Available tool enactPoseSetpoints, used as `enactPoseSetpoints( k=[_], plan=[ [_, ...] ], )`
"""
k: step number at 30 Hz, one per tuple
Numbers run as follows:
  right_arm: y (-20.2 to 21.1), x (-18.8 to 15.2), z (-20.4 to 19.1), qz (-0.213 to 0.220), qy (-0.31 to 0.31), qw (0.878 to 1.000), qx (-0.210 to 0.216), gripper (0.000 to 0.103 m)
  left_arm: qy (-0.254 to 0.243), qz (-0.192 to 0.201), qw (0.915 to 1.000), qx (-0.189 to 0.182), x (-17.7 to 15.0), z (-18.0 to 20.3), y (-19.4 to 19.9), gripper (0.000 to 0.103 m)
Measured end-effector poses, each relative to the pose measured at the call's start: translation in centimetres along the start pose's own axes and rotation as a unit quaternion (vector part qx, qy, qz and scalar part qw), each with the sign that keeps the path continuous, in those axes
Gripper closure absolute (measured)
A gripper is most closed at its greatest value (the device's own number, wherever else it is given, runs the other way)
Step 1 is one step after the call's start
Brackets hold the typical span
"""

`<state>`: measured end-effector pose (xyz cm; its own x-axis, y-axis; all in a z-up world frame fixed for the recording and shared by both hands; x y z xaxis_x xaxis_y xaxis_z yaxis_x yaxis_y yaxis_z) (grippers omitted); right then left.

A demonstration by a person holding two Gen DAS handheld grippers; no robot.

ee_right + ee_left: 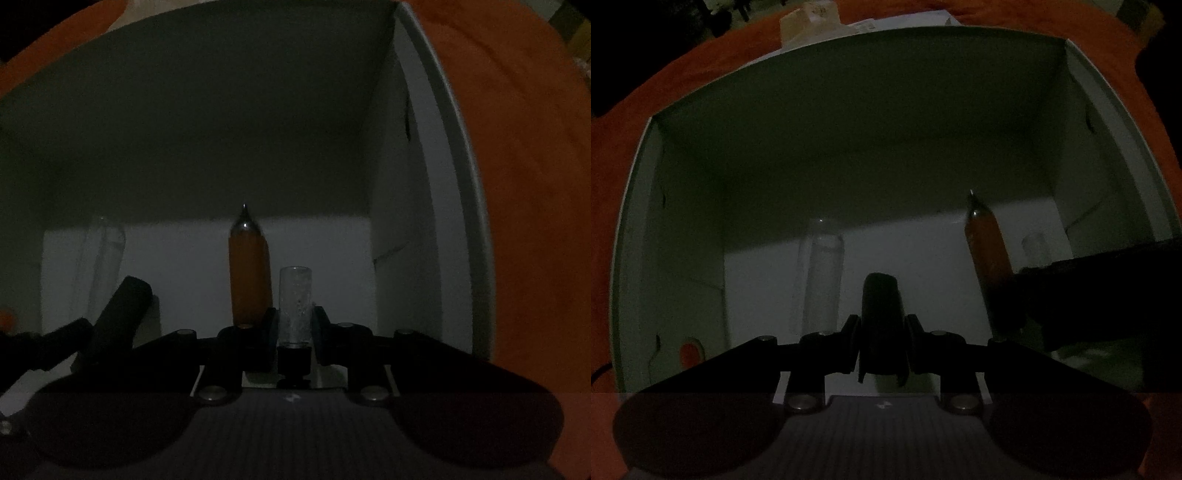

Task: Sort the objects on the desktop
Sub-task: 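Lower the vial and marker down into the white box, then open both tools to release the items and raise them out of the box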

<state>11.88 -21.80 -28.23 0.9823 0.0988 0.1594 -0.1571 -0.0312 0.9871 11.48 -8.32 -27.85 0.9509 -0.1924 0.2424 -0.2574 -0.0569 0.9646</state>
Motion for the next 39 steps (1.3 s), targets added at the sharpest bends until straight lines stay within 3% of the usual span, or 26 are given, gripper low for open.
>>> enactPoseSetpoints(
  k=[17, 28, 39],
  plan=[
    [-0.2, 0.3, 0.2, -0.013, -0.003, 1.000, 0.008, 0.080, 0.002, 0.014, 0.9995, -0.028, 0.7, 0.4, 0.5, 0.081],
    [3.6, 2.1, 1.3, 0.017, -0.026, 0.999, 0.043, 0.078, 0.000, 0.016, 0.9994, -0.031, 0.7, 0.2, 0.2, 0.081],
    [3.0, 1.8, 2.1, 0.012, -0.027, 0.998, 0.048, 0.078, -0.010, 0.014, 0.9995, -0.025, 0.8, 0.4, 0.2, 0.079]
  ],
)
Point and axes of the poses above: each gripper's, at about its wrist camera, not at the fingertips, and y roughly against the way its jaws point, z to its right, x to its top, the point moved 6 cm from there along -y, roughly the way its jaws point, and after that the axes turned 1 degree about y, right-handed, at the moved point
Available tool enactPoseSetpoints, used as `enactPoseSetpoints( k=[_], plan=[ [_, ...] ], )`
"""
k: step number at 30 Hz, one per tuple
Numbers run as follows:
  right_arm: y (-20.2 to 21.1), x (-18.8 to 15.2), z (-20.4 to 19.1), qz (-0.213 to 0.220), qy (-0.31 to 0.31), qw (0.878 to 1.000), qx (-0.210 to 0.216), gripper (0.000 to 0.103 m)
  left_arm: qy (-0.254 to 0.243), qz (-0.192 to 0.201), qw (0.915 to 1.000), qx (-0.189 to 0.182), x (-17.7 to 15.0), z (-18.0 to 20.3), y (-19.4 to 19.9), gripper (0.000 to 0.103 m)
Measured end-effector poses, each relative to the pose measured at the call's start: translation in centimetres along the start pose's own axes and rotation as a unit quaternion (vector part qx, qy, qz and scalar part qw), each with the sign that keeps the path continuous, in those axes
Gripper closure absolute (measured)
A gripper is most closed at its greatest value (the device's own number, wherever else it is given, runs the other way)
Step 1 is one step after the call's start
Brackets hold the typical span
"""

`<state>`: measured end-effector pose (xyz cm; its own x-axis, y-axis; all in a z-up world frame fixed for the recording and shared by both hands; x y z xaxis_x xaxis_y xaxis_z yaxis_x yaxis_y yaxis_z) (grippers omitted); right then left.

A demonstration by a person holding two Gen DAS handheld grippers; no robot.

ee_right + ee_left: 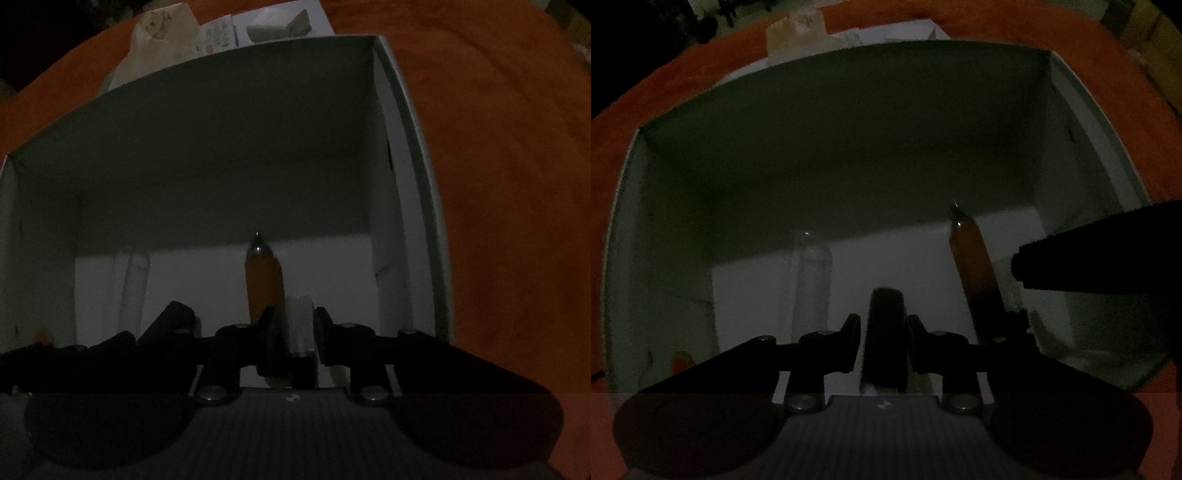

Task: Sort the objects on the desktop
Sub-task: 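Open both tools to release the items and raise them out of the box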

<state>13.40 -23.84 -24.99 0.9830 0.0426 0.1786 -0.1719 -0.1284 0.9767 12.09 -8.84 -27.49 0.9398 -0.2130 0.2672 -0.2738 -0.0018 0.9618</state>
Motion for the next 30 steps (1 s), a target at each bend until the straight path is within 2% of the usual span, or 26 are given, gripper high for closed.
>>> enactPoseSetpoints(
  k=[2, 4, 5, 13, 17, 23, 26, 30],
  plan=[
    [0.1, 0.0, 0.1, -0.001, 0.000, 1.000, 0.000, 0.078, -0.001, -0.002, 1.0000, 0.000, 0.0, 0.0, 0.0, 0.078],
    [0.2, 0.0, 0.2, -0.002, 0.000, 1.000, 0.001, 0.078, 0.004, 0.000, 1.0000, 0.001, 0.0, -0.3, 0.3, 0.061],
    [0.3, 0.0, 0.3, -0.002, 0.000, 1.000, 0.001, 0.078, 0.004, 0.002, 1.0000, 0.000, 0.1, -0.4, 0.5, 0.059],
    [1.3, 0.1, 0.3, -0.001, -0.001, 1.000, 0.007, 0.078, 0.026, 0.027, 0.9992, -0.017, 1.0, -2.3, 2.9, 0.059],
    [1.9, -0.2, -1.2, 0.004, 0.005, 1.000, 0.006, 0.078, 0.037, 0.037, 0.9984, -0.023, 1.6, -3.2, 4.0, 0.059],
    [4.6, 0.0, -2.8, 0.018, 0.019, 1.000, -0.002, 0.078, 0.062, 0.061, 0.9955, -0.038, 2.8, -4.9, 6.8, 0.058],
    [6.4, 0.5, -3.3, 0.028, 0.022, 0.999, -0.008, 0.078, 0.073, 0.076, 0.9935, -0.042, 3.6, -6.0, 8.6, 0.052],
    [9.3, 1.2, -3.7, 0.055, 0.017, 0.998, -0.018, 0.076, 0.086, 0.094, 0.9907, -0.048, 4.5, -7.7, 10.7, 0.051]
  ],
)
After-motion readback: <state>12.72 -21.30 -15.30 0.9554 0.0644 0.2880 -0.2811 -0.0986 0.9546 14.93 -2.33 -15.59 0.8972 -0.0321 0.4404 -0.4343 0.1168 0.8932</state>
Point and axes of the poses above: each gripper's, at about its wrist camera, not at the fingertips, and y roughly against the way its jaws point, z to its right, x to its top, the point moved 6 cm from there along -y, roughly the way its jaws point, and after that the axes turned 1 degree about y, right-handed, at the moved point
